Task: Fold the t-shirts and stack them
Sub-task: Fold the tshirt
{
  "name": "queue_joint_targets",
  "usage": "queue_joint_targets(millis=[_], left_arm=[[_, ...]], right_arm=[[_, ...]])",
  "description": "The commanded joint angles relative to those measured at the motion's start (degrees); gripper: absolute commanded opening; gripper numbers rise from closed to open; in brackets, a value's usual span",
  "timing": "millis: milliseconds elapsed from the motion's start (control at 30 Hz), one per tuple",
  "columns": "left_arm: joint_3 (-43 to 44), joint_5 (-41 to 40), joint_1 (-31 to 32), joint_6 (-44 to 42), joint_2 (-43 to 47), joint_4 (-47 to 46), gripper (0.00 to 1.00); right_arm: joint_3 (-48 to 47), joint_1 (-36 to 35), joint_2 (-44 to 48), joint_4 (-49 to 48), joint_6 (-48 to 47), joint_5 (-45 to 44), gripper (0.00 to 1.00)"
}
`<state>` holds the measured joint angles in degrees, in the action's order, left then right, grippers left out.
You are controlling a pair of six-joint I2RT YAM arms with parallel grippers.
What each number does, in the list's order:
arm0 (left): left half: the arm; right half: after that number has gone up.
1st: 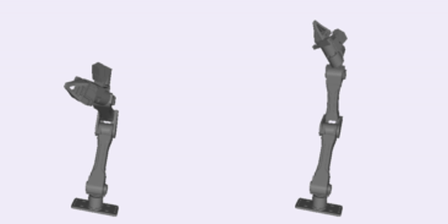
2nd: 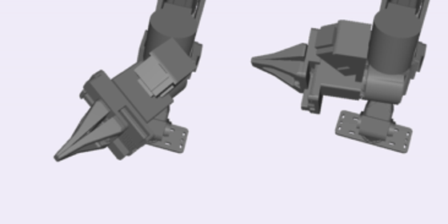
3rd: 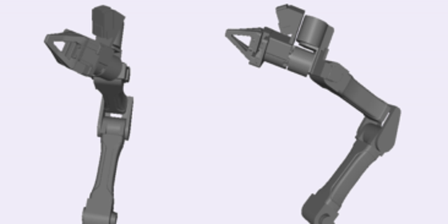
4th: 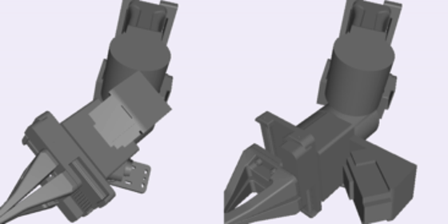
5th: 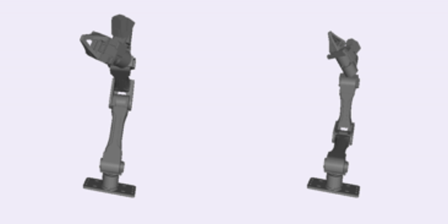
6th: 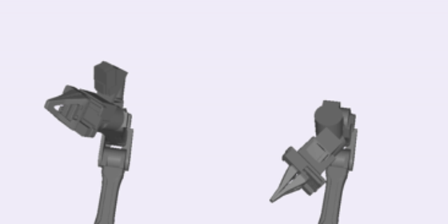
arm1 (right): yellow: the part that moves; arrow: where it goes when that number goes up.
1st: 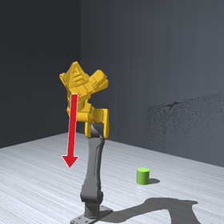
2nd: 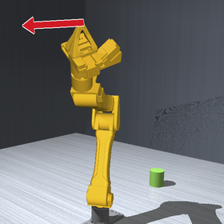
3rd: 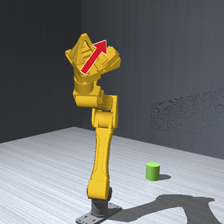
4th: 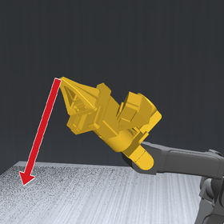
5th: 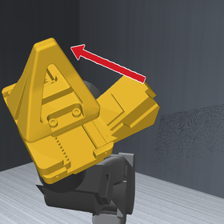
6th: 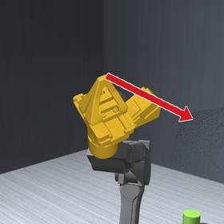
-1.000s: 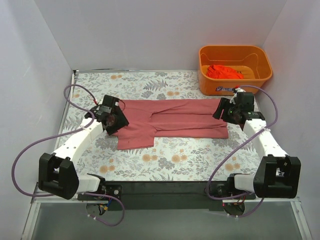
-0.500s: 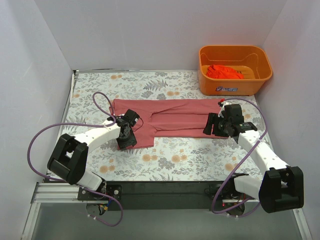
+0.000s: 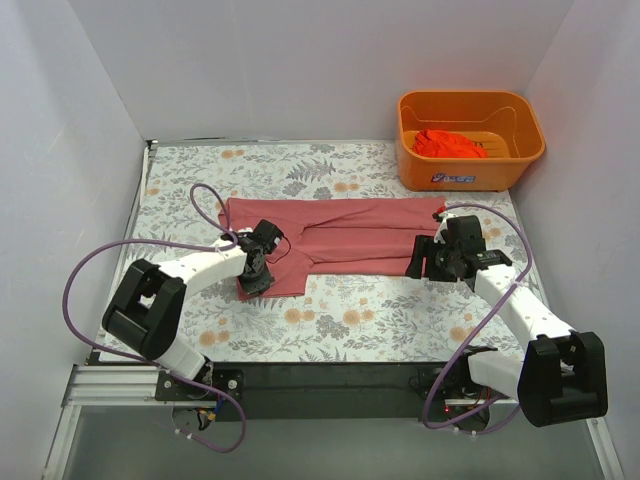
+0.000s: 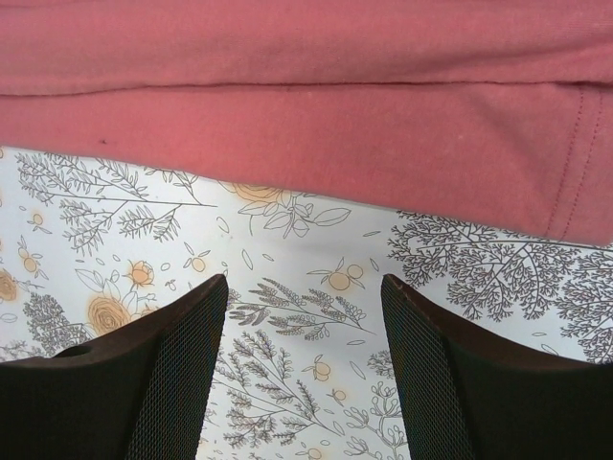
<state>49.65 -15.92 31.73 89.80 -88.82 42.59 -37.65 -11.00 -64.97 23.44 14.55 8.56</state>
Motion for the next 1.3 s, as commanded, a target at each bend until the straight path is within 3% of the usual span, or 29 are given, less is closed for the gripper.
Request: queue_joint_targets(millis=[0, 267, 533, 867, 1100, 1267], left_arm=[[-0.2, -2.0, 0.3, 0.4, 1.3, -0.9, 0.00], [11.1, -7.4, 0.0, -3.8, -0.1, 3.5, 0.00], [31.1, -8.7, -4.1, -11.1, -11.5, 5.0, 0.00], [46.9, -9.1, -9.0, -15.0, -24.5, 3.5, 0.00], [49.5, -8.6, -9.4, -18.8, -27.7, -3.4, 0.00], [49.8, -9.5, -9.6, -19.0, -29.8, -4.7, 0.13]], right_arm=[[-0.1, -0.3, -0.1, -1.5, -1.0, 1.2, 0.72], [-1.1, -0.2, 0.0, -1.4, -1.7, 0.8, 0.71], [-0.8, -0.2, 0.4, -1.3, -3.9, 2.0, 0.71], [-1.7, -0.8, -1.0, -3.7, -5.9, 5.1, 0.66], [-2.8, -1.9, -5.4, -6.9, -5.9, 6.2, 0.63], [-4.5, -1.9, -8.3, -8.7, -5.5, 3.1, 0.62]])
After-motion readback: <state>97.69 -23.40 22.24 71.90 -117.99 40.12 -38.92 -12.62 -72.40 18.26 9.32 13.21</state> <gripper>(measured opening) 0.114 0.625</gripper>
